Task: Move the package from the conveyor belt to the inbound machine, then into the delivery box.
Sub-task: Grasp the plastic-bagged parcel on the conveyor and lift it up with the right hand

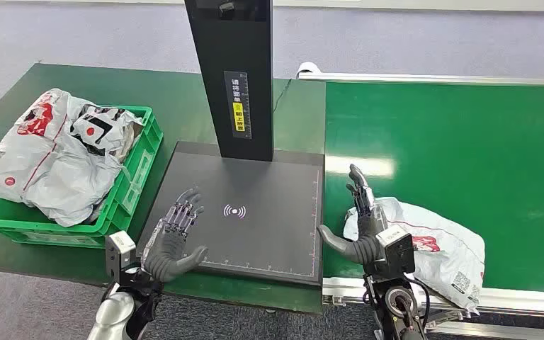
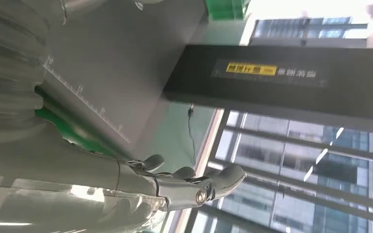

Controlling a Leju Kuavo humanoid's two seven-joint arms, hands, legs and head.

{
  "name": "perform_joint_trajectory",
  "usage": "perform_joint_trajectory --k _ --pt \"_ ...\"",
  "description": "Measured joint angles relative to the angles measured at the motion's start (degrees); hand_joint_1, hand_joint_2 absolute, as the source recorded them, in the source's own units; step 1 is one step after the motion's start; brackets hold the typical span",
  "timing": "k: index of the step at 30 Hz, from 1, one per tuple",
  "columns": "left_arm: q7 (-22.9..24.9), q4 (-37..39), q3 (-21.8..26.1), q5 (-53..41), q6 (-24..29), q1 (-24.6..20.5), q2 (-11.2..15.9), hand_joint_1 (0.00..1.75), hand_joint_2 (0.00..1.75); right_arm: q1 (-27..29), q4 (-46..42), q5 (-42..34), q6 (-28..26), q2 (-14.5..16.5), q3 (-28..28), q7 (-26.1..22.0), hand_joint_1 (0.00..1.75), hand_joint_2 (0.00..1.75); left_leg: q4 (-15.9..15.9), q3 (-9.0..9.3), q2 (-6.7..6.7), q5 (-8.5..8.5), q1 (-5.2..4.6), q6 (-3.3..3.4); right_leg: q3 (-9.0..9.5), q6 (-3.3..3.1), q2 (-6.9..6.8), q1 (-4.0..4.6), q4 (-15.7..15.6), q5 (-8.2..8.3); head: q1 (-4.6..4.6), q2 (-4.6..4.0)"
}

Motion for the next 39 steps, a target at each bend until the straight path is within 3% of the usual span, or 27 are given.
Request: perform_joint_trajectory --k 5,8,31,34,39 --pt "0.09 -1.0 0.03 -0.16 0.12 0.75 0.02 0.0 1.75 -0.1 -1.7 10.99 -12.59 -0.6 -0.33 4.18 0.0 1.75 0.0 -0.01 0.01 0.0 0.0 0.0 0.0 0.0 0.0 0.0 0.0 0.0 0.01 0.0" --pt "0.36 -1.76 0.05 -0.19 0.12 1.02 0.1 0.0 1.75 -0.57 -3.04 15.93 -15.87 -1.31 -1.16 7.23 0.0 1.75 0.0 -0.01 -0.01 0.0 0.0 0.0 0.0 0.0 0.0 -0.01 0.0 0.0 0.01 0.0" --pt "0.48 -2.39 0.09 -0.2 0.12 1.41 0.17 0.0 1.75 -1.14 -4.09 18.31 -16.96 -2.35 -2.78 8.76 0.0 1.75 0.0 -0.01 -0.01 0.0 0.0 0.0 0.01 0.0 -0.01 -0.01 0.0 0.0 0.0 0.0" --pt "0.54 -2.4 0.09 -0.22 0.12 1.44 0.18 0.0 1.75 -1.28 -4.06 23.66 -19.41 -2.69 -2.85 12.28 0.0 1.75 0.0 -0.01 -0.02 0.0 0.0 0.0 0.01 0.0 -0.01 0.0 0.0 0.0 0.0 0.0" --pt "1.15 -2.67 0.09 -0.5 0.27 1.81 0.2 0.0 1.75 -2.54 -2.89 40.19 -21.83 -4.52 -4.61 23.22 0.0 1.75 0.01 -0.01 -0.02 0.0 -0.01 0.01 0.02 0.01 -0.01 -0.02 0.0 0.0 0.01 0.0"
